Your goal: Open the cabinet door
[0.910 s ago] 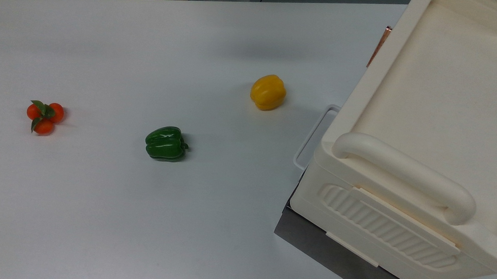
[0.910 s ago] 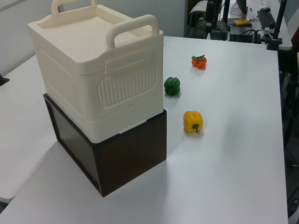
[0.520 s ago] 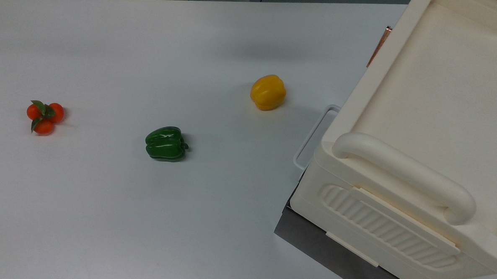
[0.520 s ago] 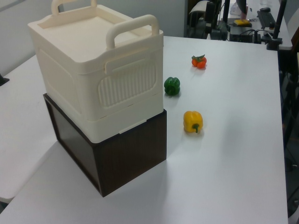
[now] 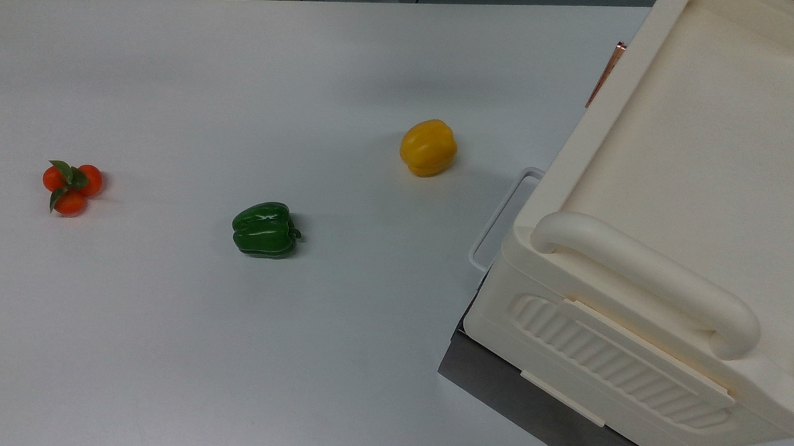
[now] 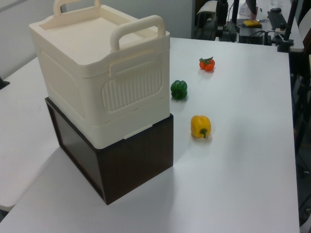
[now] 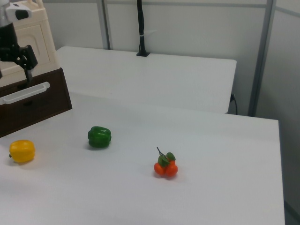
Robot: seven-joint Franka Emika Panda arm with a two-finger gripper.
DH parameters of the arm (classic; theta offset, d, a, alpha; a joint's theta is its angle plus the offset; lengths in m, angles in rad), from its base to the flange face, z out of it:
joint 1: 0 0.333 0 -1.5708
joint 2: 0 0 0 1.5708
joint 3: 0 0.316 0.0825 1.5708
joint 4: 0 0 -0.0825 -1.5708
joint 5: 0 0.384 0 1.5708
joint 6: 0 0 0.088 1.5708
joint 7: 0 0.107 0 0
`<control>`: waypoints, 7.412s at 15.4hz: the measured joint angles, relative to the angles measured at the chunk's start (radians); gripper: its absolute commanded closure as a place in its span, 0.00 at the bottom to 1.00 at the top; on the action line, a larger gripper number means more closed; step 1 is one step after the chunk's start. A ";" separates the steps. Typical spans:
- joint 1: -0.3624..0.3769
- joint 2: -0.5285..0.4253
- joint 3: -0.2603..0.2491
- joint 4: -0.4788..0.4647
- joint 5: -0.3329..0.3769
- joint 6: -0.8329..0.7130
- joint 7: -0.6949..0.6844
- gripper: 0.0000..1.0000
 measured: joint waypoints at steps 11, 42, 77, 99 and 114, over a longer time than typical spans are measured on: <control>-0.023 0.029 0.188 0.002 0.075 0.085 -0.312 0.54; 0.029 0.186 0.314 0.073 0.106 0.503 -0.505 0.81; 0.015 0.188 0.356 0.065 0.106 0.531 -0.504 1.00; -0.111 0.110 0.358 0.046 0.106 0.294 -0.504 0.68; -0.123 0.077 0.328 0.046 0.145 0.298 -0.250 0.00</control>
